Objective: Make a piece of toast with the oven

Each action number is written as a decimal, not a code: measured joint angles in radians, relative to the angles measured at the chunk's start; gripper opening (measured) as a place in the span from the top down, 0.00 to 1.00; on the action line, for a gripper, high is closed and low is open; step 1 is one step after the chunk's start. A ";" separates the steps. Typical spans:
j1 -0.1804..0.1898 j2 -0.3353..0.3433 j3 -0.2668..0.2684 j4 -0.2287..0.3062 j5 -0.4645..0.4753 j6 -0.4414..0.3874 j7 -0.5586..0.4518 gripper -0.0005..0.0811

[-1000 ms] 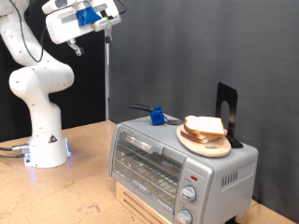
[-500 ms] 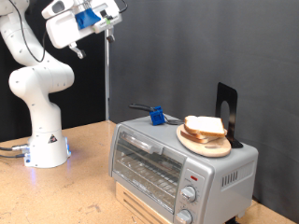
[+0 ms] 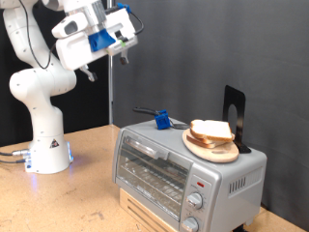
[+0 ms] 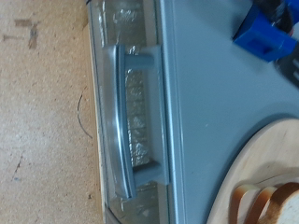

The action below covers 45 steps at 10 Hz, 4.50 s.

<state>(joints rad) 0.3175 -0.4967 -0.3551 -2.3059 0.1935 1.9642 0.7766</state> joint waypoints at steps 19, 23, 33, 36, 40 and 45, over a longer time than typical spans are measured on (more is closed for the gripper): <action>0.022 0.186 0.071 -0.257 0.041 0.374 -0.052 0.01; -0.026 0.221 0.064 -0.290 0.006 0.431 -0.034 0.01; -0.146 0.272 0.036 -0.276 -0.005 0.425 0.012 0.01; -0.159 0.367 0.026 -0.216 0.004 0.462 0.039 0.01; -0.166 0.464 0.014 -0.145 0.018 0.478 0.031 0.01; -0.186 0.534 -0.013 -0.145 -0.111 0.493 0.062 0.01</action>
<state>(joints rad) 0.1314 0.0378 -0.3682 -2.4508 0.0821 2.4569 0.8387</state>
